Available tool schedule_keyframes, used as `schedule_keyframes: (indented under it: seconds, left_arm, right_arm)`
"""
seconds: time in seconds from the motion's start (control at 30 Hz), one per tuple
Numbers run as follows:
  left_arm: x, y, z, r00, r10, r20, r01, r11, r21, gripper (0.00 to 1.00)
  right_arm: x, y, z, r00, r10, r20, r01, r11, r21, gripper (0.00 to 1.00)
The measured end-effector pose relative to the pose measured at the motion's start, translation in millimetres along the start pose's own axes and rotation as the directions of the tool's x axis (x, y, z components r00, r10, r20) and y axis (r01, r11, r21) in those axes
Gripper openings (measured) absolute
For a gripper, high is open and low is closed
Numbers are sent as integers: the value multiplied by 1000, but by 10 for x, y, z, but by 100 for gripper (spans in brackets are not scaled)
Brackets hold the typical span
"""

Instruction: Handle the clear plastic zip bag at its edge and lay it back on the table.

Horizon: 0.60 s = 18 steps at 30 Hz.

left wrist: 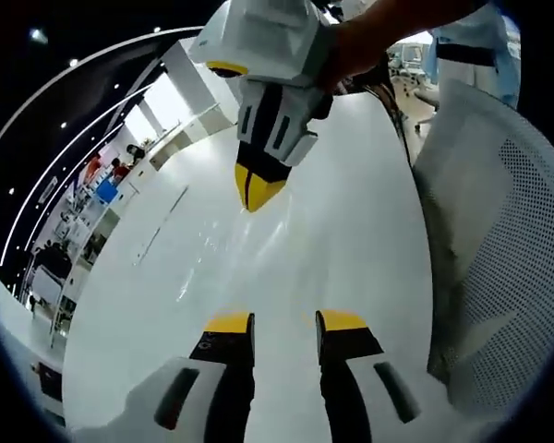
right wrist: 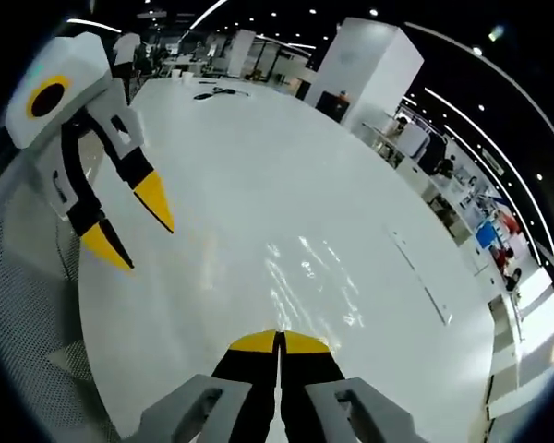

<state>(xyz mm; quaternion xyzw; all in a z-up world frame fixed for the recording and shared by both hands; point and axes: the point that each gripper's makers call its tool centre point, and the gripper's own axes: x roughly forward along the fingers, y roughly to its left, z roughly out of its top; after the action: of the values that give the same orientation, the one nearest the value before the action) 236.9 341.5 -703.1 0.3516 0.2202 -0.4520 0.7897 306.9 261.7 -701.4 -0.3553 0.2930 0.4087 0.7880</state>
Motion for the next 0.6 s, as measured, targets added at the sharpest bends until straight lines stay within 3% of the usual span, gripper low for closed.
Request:
schedule_keyframes:
  seconds: [0.27,0.6]
  left_arm:
    - [-95,2,-184,999,19,-26,-20,999,-42,24]
    - [-145,52,-254,998,50,-24,-52,993,-107,27]
  right_arm:
    - [110,-93,-51,999,-26,-31,26,1000,6,0]
    - [243,-218,-141,996,-57,-65,57,998,-6,0]
